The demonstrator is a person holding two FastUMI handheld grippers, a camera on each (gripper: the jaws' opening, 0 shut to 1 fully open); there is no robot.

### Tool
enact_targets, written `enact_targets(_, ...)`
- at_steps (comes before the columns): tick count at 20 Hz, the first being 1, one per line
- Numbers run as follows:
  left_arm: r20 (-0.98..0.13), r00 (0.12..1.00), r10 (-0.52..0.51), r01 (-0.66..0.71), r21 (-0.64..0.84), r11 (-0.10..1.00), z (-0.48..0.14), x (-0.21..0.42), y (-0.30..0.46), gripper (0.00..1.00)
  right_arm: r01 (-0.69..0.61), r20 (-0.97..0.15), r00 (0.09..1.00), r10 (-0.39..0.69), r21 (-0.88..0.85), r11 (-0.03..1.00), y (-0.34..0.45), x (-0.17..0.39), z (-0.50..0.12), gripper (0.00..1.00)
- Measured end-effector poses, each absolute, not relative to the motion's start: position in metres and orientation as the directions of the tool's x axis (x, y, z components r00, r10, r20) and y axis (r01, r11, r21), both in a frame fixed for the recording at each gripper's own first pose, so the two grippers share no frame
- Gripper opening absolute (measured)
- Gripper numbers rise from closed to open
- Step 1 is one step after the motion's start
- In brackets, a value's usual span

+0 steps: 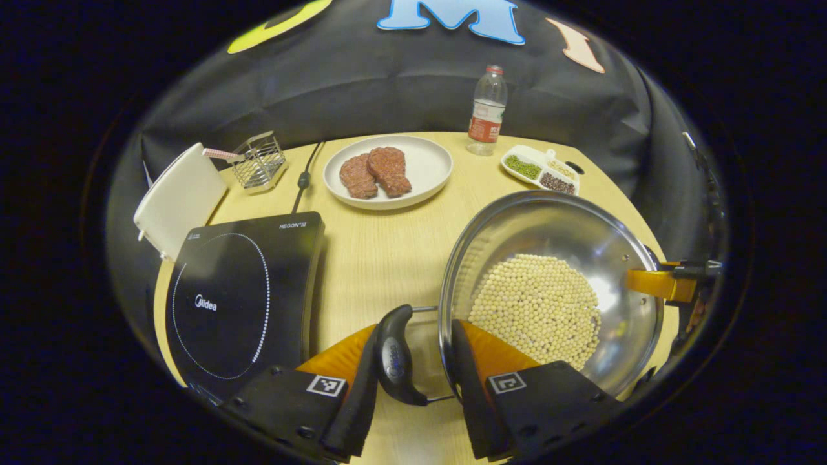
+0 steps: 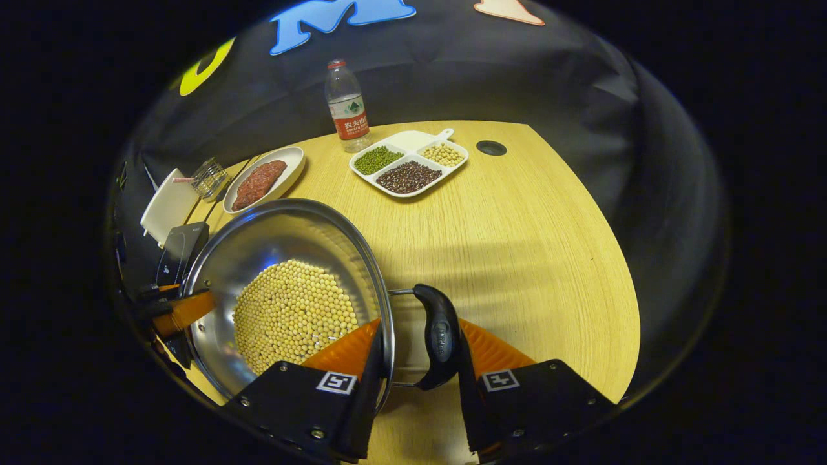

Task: First push the handle of the pot to place it horizontally, then grasp the pot with both hands and set it on the induction cooktop.

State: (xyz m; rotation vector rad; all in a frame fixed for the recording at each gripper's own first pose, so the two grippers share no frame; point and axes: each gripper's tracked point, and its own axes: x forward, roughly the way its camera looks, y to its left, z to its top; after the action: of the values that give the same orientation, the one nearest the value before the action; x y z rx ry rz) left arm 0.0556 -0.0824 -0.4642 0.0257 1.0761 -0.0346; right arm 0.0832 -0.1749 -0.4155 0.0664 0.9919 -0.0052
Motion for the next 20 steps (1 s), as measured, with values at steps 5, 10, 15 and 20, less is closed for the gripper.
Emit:
enact_targets(5,-0.867,0.497,-0.038,0.069,-0.005,0.998,-0.454,0.059,-0.079,0.66,0.058,-0.832,0.555,0.011,0.053,0.997,-0.171,0.072,-0.398,0.56)
enact_targets(10,-0.854,0.513,-0.080,0.104,-0.031,0.994,-0.425,0.054,-0.071,0.69,0.098,-0.819,0.573,-0.025,0.038,0.994,-0.160,0.055,-0.370,0.55)
enact_targets(15,-0.852,0.514,-0.103,0.132,-0.040,0.990,-0.401,0.042,-0.048,0.65,0.125,-0.816,0.576,-0.043,0.036,0.991,-0.133,0.037,-0.351,0.56)
enact_targets(20,-0.850,0.518,-0.101,0.126,-0.041,0.991,-0.385,0.031,-0.007,0.65,0.115,-0.809,0.587,-0.037,0.038,0.993,-0.092,0.028,-0.339,0.56)
